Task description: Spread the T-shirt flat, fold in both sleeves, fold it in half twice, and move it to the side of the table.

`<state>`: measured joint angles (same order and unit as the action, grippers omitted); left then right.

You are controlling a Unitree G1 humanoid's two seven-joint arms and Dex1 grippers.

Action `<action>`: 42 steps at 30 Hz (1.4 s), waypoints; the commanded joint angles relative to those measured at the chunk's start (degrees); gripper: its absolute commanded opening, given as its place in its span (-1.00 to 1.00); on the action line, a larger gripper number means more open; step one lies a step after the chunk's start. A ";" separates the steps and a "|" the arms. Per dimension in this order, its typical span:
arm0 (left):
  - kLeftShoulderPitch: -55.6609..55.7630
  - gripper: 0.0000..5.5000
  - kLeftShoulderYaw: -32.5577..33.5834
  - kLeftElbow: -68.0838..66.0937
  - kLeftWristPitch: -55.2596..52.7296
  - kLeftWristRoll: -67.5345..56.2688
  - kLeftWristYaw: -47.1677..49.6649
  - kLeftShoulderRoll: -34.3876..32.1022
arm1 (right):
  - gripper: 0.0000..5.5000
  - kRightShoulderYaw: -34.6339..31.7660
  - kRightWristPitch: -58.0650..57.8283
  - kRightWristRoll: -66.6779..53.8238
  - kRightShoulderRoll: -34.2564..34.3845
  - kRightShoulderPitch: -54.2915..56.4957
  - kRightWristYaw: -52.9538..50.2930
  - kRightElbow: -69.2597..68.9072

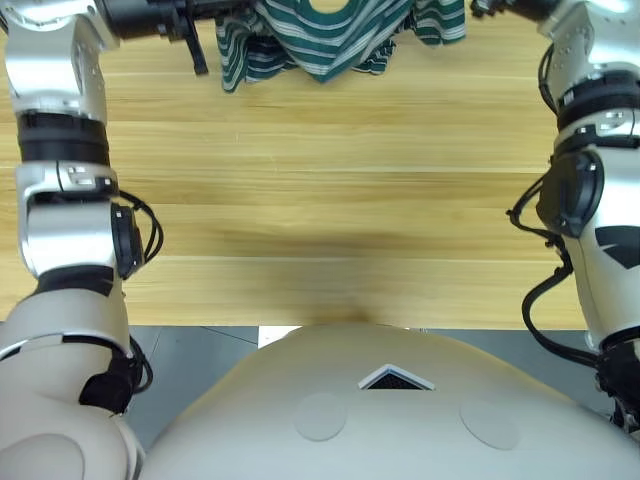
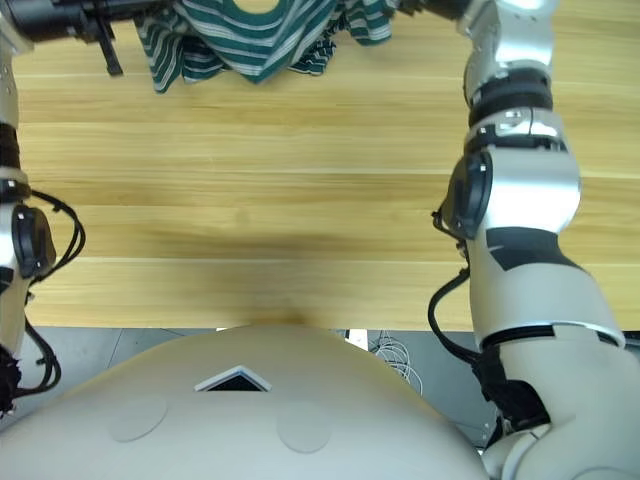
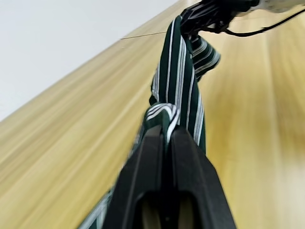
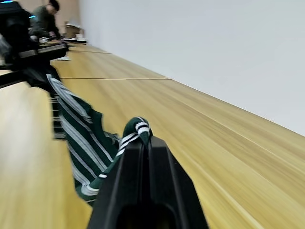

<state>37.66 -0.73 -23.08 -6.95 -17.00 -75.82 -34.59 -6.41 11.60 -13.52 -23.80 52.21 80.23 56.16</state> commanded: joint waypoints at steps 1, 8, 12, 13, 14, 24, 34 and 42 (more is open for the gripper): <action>-23.78 -0.99 5.41 29.91 -5.72 -7.85 -4.29 -9.30 | -1.00 8.23 -3.49 -17.03 -21.99 -30.63 12.26 -43.54; -46.34 -0.99 -3.20 27.57 12.33 13.76 1.59 -12.70 | -1.00 5.08 4.94 -9.33 -30.79 -52.69 12.16 -56.14; -52.37 -0.99 -6.93 25.48 18.60 20.37 6.22 -13.25 | -1.00 7.35 8.45 -1.35 -30.74 -58.96 9.25 -52.08; -54.26 -0.99 -6.92 25.39 19.48 20.52 7.24 -13.60 | -1.00 7.10 9.06 -1.43 -30.43 -60.00 8.82 -51.11; -56.04 -0.99 -6.71 24.77 20.25 20.29 7.97 -14.06 | -1.00 6.76 9.60 -1.91 -30.10 -61.17 8.51 -50.60; -54.99 -0.99 5.62 35.09 17.90 -0.46 12.02 -15.09 | -1.00 2.85 3.44 -18.39 -26.91 -55.92 9.10 -54.64; -64.23 -0.99 -5.61 28.30 24.62 20.14 16.01 -14.89 | -1.00 12.85 11.92 1.26 -25.65 -61.13 6.63 -45.90; -40.55 -0.99 5.86 36.58 15.08 -3.23 27.87 -8.92 | -1.00 2.53 0.40 -21.87 -18.80 -41.42 -2.69 -51.92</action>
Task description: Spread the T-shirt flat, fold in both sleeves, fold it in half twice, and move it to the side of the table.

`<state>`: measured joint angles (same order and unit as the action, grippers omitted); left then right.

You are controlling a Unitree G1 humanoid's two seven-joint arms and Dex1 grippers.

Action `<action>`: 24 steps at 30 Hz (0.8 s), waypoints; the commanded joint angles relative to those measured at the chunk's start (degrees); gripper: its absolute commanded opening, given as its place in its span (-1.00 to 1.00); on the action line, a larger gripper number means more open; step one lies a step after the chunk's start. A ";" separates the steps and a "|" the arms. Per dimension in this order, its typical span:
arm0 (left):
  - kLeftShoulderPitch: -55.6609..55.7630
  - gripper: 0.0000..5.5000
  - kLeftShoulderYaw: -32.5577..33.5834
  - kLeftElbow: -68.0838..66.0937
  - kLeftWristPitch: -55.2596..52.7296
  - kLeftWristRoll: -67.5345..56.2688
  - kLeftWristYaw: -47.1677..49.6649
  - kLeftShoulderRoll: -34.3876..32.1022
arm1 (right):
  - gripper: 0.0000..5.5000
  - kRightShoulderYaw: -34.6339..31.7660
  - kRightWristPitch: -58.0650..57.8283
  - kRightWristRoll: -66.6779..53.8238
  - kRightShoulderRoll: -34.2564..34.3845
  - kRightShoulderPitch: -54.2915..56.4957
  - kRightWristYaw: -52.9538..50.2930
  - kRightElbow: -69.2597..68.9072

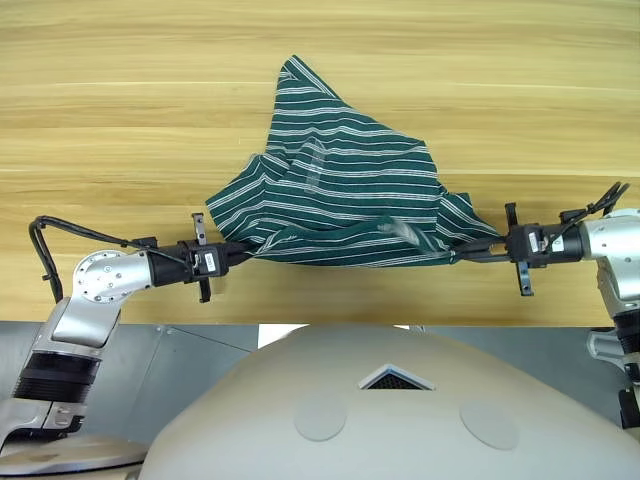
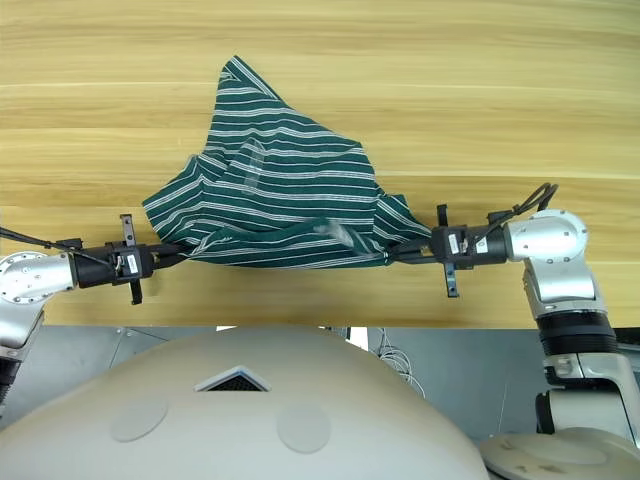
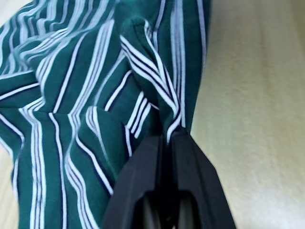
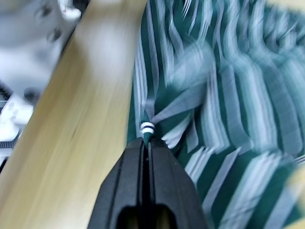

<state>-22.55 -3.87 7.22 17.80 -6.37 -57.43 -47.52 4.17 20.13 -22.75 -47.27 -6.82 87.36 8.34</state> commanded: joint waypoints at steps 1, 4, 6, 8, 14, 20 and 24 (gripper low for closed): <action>31.96 -0.99 11.09 4.48 -15.23 -16.16 15.02 5.58 | -1.00 -9.83 -11.54 -14.75 6.02 26.52 -15.55 -4.63; 68.67 -0.99 13.24 -12.49 -25.76 -15.52 27.46 8.26 | -1.00 -10.23 -16.58 -9.44 10.85 56.88 -32.31 4.77; 77.77 -0.99 13.88 -15.54 -28.34 -14.91 28.27 6.09 | -1.00 -9.58 -15.97 -5.64 12.51 67.64 -36.85 11.46; 75.78 -0.99 15.19 -7.69 -30.93 -15.97 28.01 3.68 | -1.00 -9.68 -15.85 -5.15 12.18 68.59 -37.33 10.25; 85.01 -0.99 10.91 -11.09 -38.06 -11.86 31.24 7.11 | -1.00 -12.52 -17.50 -1.61 11.33 76.68 -44.63 16.45; 107.94 -0.99 2.96 -59.79 -26.25 0.80 32.39 15.46 | -1.00 -6.24 -11.70 13.77 19.05 94.80 -55.94 51.63; 112.98 -0.99 1.53 -76.34 -20.59 5.64 37.96 19.60 | -1.00 -4.95 -12.09 19.37 23.09 99.48 -64.77 64.07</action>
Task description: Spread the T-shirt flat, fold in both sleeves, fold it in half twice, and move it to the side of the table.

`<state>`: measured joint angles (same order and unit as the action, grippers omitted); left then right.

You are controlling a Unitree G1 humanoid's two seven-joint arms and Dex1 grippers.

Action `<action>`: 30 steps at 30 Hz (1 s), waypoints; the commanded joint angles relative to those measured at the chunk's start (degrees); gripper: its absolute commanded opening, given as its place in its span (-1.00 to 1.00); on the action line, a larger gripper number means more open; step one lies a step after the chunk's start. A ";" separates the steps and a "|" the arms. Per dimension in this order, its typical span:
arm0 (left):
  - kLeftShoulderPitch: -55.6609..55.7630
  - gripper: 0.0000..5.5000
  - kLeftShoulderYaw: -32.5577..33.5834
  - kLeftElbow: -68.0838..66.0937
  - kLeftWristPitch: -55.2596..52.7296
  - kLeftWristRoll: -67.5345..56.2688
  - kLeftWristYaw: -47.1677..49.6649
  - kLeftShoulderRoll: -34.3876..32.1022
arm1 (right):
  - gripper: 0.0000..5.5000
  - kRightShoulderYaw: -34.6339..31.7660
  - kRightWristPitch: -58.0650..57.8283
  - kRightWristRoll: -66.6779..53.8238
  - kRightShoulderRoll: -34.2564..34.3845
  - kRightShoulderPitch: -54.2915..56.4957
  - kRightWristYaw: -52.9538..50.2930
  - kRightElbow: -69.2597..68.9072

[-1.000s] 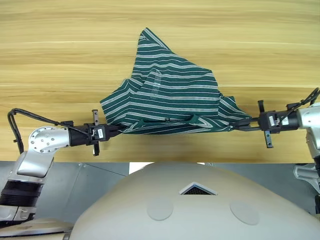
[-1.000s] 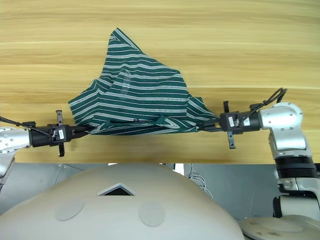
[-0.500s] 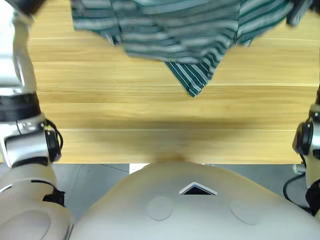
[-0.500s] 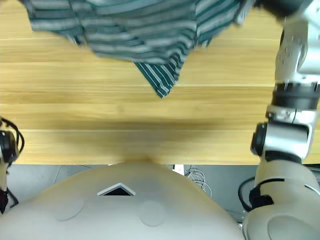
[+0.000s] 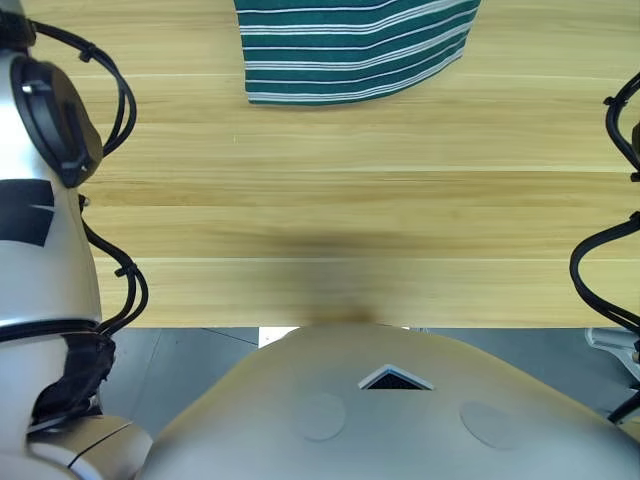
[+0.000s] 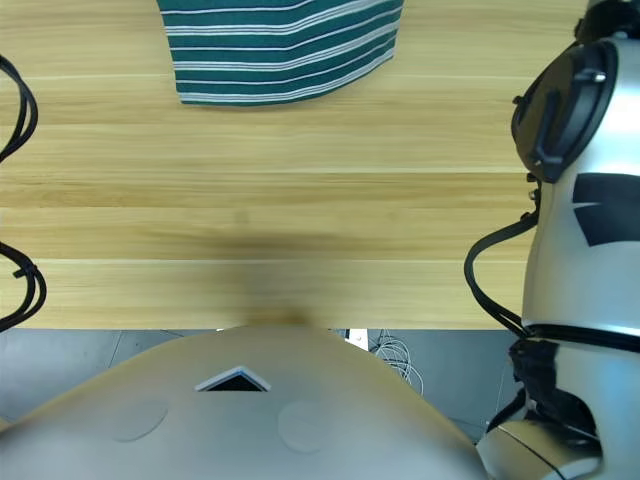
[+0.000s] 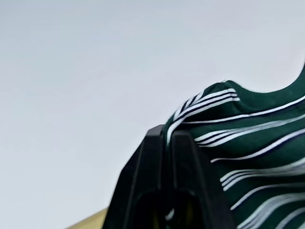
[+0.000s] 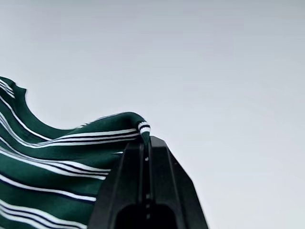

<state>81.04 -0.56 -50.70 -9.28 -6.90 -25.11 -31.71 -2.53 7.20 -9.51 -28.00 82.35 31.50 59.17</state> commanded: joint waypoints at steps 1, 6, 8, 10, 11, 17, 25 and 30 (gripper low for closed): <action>10.28 -0.99 -1.76 -20.63 7.40 7.10 7.41 4.33 | -1.00 1.88 0.66 7.34 4.73 11.01 -10.98 14.86; 15.53 -0.99 0.22 -26.29 9.94 10.36 13.93 4.79 | -1.00 0.39 -1.01 11.42 7.94 13.94 -17.03 18.86; 16.86 -0.99 1.06 -26.71 10.29 11.15 14.91 5.00 | -1.00 -0.34 -1.51 12.36 8.42 13.83 -16.93 19.15; 17.23 -0.99 1.42 -26.84 10.55 11.74 14.21 5.70 | -1.00 -0.53 -1.76 13.52 8.98 12.03 -15.78 19.34; 16.83 -0.99 1.23 -26.88 10.66 12.25 13.57 6.28 | -1.00 -0.67 -1.91 13.85 9.31 10.45 -14.72 19.43; 4.75 -0.99 -0.08 -27.00 13.39 13.70 3.55 13.40 | -1.00 -1.88 -1.42 14.93 11.66 -6.59 -7.36 19.89; -22.69 -0.99 0.17 -6.56 14.37 2.41 -44.63 8.55 | -1.00 -2.69 7.73 13.40 12.76 -20.18 10.32 16.99; -31.57 -0.99 3.04 14.83 5.85 -5.29 -52.29 1.80 | -1.00 -5.05 13.55 9.39 7.83 -18.20 22.16 13.33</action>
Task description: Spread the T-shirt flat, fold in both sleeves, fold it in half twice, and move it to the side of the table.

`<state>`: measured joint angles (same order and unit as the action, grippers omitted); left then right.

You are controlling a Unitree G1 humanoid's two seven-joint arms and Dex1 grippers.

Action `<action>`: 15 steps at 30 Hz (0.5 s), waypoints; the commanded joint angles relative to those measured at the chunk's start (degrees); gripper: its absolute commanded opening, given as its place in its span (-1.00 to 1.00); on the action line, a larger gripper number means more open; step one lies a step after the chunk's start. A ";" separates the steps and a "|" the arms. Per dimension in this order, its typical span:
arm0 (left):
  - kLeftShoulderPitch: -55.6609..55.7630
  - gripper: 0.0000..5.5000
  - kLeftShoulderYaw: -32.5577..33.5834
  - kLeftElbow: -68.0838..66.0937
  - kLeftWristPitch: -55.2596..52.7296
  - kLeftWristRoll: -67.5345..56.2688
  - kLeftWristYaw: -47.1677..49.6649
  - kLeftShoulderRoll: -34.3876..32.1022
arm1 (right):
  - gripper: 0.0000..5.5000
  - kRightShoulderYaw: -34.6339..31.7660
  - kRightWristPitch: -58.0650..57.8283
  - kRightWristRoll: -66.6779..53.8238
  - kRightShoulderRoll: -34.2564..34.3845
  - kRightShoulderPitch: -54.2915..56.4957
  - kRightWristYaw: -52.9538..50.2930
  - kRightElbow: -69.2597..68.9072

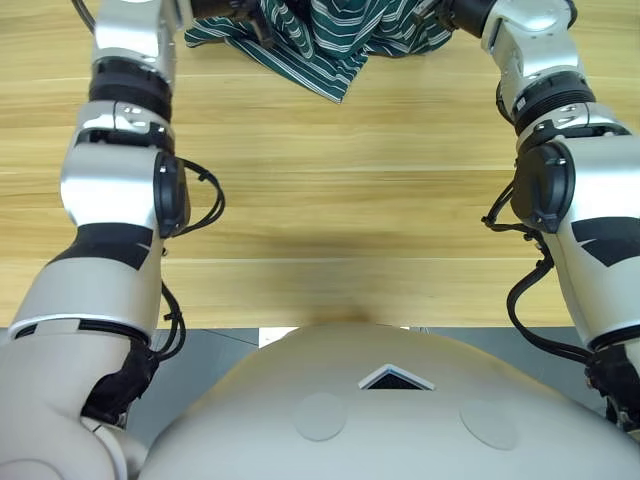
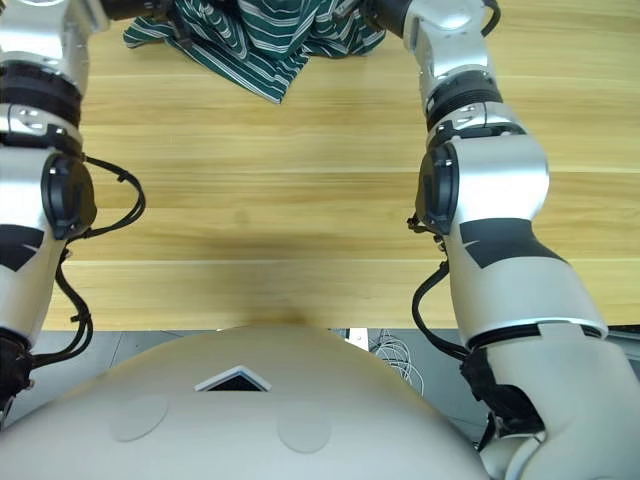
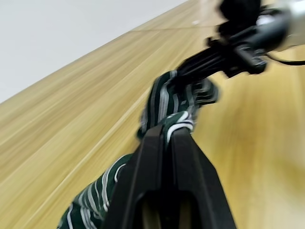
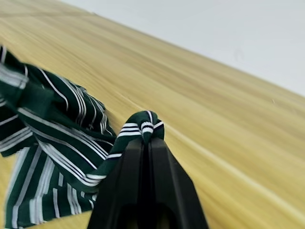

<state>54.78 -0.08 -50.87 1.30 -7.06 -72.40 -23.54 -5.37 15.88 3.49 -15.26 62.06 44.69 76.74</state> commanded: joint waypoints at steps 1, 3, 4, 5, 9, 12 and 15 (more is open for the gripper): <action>-5.11 -0.99 3.35 15.49 -4.65 -5.39 -3.34 -6.53 | -1.00 -2.62 5.84 -4.19 -5.76 2.77 10.06 -4.81; -2.91 -0.99 5.15 15.64 -4.55 -6.13 1.12 -6.16 | -1.00 -3.96 6.43 -5.98 -6.78 5.72 11.19 -5.67; -1.21 -0.99 6.54 16.06 -5.22 -7.33 2.72 -6.12 | -1.00 -4.72 6.67 -6.96 -7.28 7.58 11.57 -6.13; 0.98 -0.99 8.37 16.80 -5.77 -8.95 4.53 -6.47 | -1.00 -5.88 6.50 -8.56 -7.93 9.77 12.32 -6.99; 8.20 -0.99 15.61 20.48 -6.96 -14.03 14.32 -8.65 | -1.00 -9.07 7.20 -13.17 -10.83 16.07 12.12 -11.59; 5.60 -0.99 17.85 31.07 -10.06 -16.98 20.05 -8.10 | -1.00 -9.32 7.11 -14.97 -12.23 14.91 13.35 -16.82; 2.54 -0.99 15.60 37.45 -12.13 -16.00 25.20 -6.35 | -1.00 -8.44 5.98 -15.96 -12.33 13.06 13.59 -21.69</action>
<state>59.65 17.37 -16.31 -9.01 -24.08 -50.11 -31.28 -14.52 22.74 -11.62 -27.31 76.28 57.99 58.30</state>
